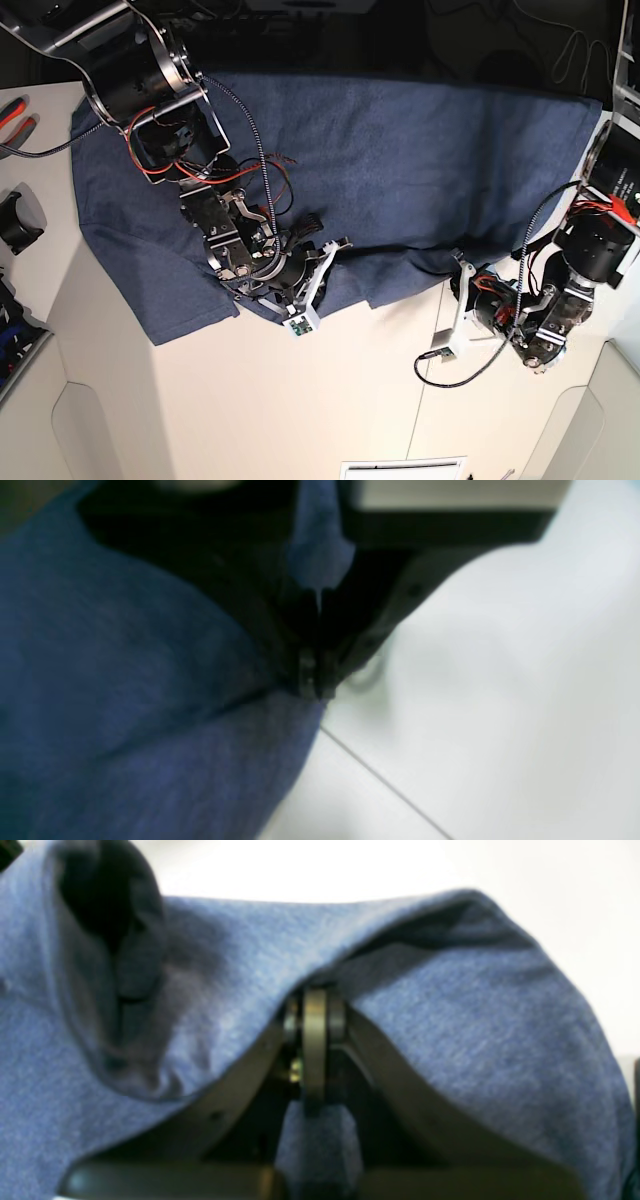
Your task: Layout the t-shirt on the table in an organized manner, then fold the t-shirt properly
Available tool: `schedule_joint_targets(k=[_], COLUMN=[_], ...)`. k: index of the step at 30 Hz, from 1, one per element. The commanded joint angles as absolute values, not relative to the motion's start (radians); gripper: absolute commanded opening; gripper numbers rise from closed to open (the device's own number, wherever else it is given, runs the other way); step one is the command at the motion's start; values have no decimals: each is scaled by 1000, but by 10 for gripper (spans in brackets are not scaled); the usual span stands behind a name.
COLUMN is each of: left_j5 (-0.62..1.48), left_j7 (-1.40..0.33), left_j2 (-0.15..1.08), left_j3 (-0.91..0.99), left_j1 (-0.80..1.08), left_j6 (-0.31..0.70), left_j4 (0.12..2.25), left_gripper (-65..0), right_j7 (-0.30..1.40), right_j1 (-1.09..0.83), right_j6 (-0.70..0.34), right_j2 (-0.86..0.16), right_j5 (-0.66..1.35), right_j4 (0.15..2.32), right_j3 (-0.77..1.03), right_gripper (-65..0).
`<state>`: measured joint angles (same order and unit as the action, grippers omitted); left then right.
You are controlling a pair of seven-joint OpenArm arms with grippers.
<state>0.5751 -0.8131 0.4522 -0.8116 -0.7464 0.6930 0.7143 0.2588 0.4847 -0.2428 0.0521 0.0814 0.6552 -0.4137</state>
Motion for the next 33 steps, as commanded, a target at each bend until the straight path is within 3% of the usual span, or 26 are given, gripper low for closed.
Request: schedule_joint_targets(k=[1, 7, 9, 13, 16, 33], left_j5=[633, 827, 786, 495, 390, 355], left_j7=[-833, -936, -863, -563, -473, -530], left_j2=[474, 509, 498, 468, 442, 402], left_j3=[-804, -751, -710, -601, -529, -509], left_j1=[-785, -752, -740, -725, -723, -643], left_j6=[698, 698, 698, 698, 698, 698], left_j4=[754, 862, 868, 867, 867, 822], left_gripper=[-650, -650, -650, -650, -650, -650], right_j7=[336, 336, 336, 333, 333, 333], right_j1=[484, 484, 484, 484, 484, 484], right_j6=[-232, -232, -232, -232, -232, -232], right_j2=[47, 47, 47, 47, 47, 47], right_j5=[60, 60, 60, 60, 60, 60], right_j4=[649, 649, 649, 649, 649, 649], right_j3=[-414, -414, -414, -414, -414, -414], right_gripper=[-650, -650, -650, -650, -650, -650])
